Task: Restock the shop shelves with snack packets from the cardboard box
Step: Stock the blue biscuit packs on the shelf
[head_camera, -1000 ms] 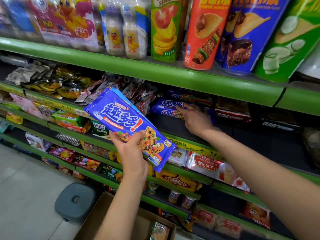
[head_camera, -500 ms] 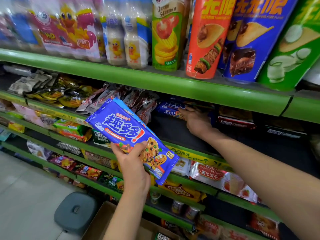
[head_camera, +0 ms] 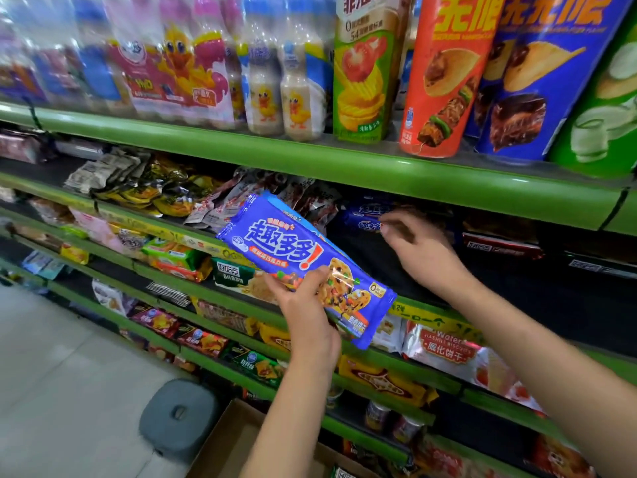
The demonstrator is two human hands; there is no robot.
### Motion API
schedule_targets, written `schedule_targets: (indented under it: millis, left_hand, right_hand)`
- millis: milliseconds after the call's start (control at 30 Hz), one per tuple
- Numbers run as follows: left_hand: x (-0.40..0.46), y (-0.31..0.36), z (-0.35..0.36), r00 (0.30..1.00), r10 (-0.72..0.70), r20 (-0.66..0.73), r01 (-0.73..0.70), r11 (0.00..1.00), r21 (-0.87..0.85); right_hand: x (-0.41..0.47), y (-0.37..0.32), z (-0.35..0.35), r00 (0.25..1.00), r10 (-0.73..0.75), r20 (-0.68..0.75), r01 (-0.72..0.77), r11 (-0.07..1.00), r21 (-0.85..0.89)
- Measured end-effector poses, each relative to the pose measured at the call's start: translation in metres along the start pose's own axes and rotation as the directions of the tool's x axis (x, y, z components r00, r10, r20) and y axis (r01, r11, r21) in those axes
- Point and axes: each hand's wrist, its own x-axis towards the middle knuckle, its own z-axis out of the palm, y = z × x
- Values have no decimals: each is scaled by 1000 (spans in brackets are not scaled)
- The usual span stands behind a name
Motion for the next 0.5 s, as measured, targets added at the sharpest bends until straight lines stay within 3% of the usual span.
schedule_targets:
  millis: [100, 200, 367, 500]
  left_hand:
    - [0, -2, 6, 1000, 15, 11, -14, 999, -48]
    - [-1, -6, 11, 999, 26, 26, -24, 998, -66]
    - [-5, -8, 21, 995, -6, 100, 15, 996, -92]
    - [-16, 1, 31, 990, -25, 139, 42, 992, -118]
  right_hand:
    - [-48, -30, -5, 984, -61, 168, 41, 992, 121]
    - [-70, -35, -4, 950, -64, 304, 96, 991, -89]
    - [-73, -42, -17, 949, 4, 315, 92, 953, -289]
    - [-76, -56, -34, 961, -120, 251, 228, 857, -463]
